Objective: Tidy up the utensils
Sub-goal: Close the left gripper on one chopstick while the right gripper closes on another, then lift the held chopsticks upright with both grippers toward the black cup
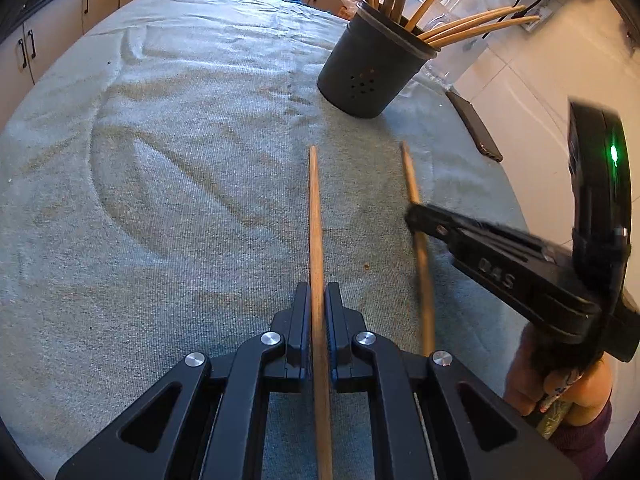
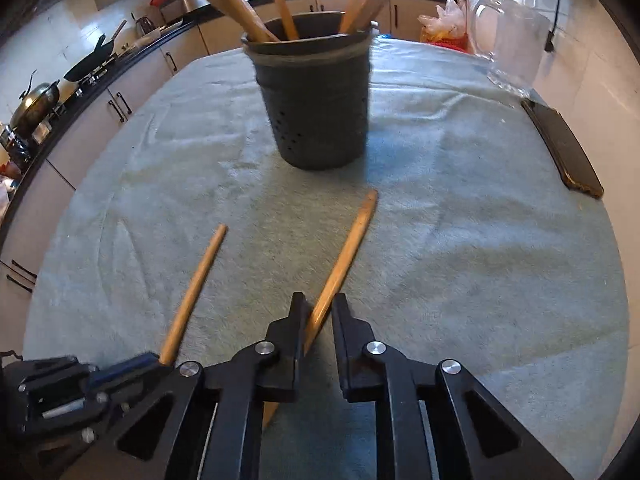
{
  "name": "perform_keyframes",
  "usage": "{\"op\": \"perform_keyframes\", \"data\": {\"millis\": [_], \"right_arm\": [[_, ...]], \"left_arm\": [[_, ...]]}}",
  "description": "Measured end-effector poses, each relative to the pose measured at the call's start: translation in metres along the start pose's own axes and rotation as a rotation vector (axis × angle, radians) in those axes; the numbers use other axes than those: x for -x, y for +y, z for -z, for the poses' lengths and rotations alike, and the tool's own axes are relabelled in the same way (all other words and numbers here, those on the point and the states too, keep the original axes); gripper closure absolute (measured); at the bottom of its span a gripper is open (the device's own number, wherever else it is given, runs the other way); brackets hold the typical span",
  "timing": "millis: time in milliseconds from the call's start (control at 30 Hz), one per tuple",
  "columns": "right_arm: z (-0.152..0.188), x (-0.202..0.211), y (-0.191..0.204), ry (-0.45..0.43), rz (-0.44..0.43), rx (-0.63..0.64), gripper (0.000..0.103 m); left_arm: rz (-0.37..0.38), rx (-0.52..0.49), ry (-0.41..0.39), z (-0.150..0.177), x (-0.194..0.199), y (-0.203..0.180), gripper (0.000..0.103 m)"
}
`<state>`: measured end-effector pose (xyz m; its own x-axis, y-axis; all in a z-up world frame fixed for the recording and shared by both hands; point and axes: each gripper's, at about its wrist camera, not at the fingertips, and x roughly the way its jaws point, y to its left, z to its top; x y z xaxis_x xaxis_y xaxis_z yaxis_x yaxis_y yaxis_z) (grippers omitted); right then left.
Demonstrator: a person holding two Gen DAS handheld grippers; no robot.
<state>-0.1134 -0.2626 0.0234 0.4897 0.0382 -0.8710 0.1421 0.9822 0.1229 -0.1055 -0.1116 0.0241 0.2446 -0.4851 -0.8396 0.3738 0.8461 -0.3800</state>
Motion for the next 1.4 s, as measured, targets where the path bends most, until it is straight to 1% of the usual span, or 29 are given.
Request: {"op": "perform_keyframes", "data": {"millis": [100,167,200,233,267,300,333,367,400,467,567,800,867,967,1000,1033,1067,1100,1167,1200,1300,1367,1400], "right_arm": [[0.018,0.013,-0.019,0.019,0.019,-0.007,0.09],[0.033,0.024,-0.029,0.035,0.039,0.01,0.09],[0.038,0.028,-0.034,0.047,0.045,0.019,0.086],[0.043,0.033,-0.038,0.054,0.045,0.026,0.078],[0.047,0.036,-0.042,0.062,0.047,0.03,0.073],[0.05,0.04,-0.047,0.064,0.052,0.034,0.065],[0.051,0.042,-0.05,0.063,0.057,0.035,0.062],[0.051,0.044,-0.054,0.063,0.068,0.035,0.062],[0.049,0.045,-0.058,0.064,0.076,0.03,0.062],[0.044,0.042,-0.063,0.067,0.091,0.013,0.062],[0.029,0.03,-0.068,0.084,0.087,-0.018,0.062],[-0.006,0.013,-0.063,0.137,0.108,-0.03,0.065],[-0.014,0.008,-0.061,0.149,0.122,-0.029,0.067],[-0.021,0.005,-0.062,0.15,0.135,-0.04,0.076],[-0.021,0.006,-0.062,0.143,0.138,-0.043,0.086],[-0.02,0.006,-0.061,0.133,0.14,-0.04,0.092],[-0.019,0.007,-0.061,0.123,0.136,-0.039,0.093],[-0.018,0.008,-0.062,0.115,0.128,-0.042,0.095],[-0.014,0.017,-0.062,0.067,0.073,-0.055,0.095],[-0.013,0.022,-0.063,0.051,0.068,-0.055,0.095],[-0.01,0.052,-0.058,-0.047,0.048,-0.044,0.095],[-0.007,0.078,-0.053,-0.132,0.04,-0.039,0.095],[-0.007,0.086,-0.051,-0.157,0.039,-0.038,0.095]], "left_arm": [[0.017,0.015,0.023,0.0,0.001,0.005,0.096],[0.023,0.021,0.052,-0.002,0.001,0.006,0.096],[0.025,0.025,0.073,-0.003,0.001,0.006,0.096],[0.023,0.028,0.088,-0.004,0.001,0.005,0.096],[0.019,0.028,0.108,-0.005,0.002,0.004,0.095],[0.018,0.027,0.114,-0.006,0.001,0.004,0.093],[0.016,0.024,0.118,-0.007,0.001,0.003,0.091],[0.011,0.022,0.118,-0.009,0.001,0.003,0.086],[0.0,0.021,0.117,-0.012,-0.001,0.002,0.084],[-0.01,0.027,0.121,-0.017,-0.003,0.0,0.084],[-0.042,0.0,0.136,-0.028,-0.01,-0.006,0.084],[-0.069,-0.024,0.177,-0.054,-0.027,-0.015,0.084],[-0.065,-0.027,0.182,-0.062,-0.031,-0.016,0.084],[-0.048,-0.035,0.188,-0.068,-0.035,-0.018,0.081],[-0.044,-0.038,0.185,-0.068,-0.036,-0.019,0.081],[-0.042,-0.045,0.176,-0.068,-0.036,-0.02,0.081],[-0.041,-0.054,0.162,-0.067,-0.036,-0.021,0.085],[-0.039,-0.06,0.143,-0.065,-0.035,-0.021,0.097],[-0.029,-0.06,0.108,-0.061,-0.031,-0.021,0.098],[-0.029,-0.062,0.082,-0.059,-0.025,-0.022,0.098],[-0.02,-0.091,-0.006,-0.054,0.0,-0.031,0.098],[-0.016,-0.113,-0.077,-0.052,0.023,-0.039,0.098],[-0.018,-0.123,-0.105,-0.05,0.032,-0.043,0.098]]}}
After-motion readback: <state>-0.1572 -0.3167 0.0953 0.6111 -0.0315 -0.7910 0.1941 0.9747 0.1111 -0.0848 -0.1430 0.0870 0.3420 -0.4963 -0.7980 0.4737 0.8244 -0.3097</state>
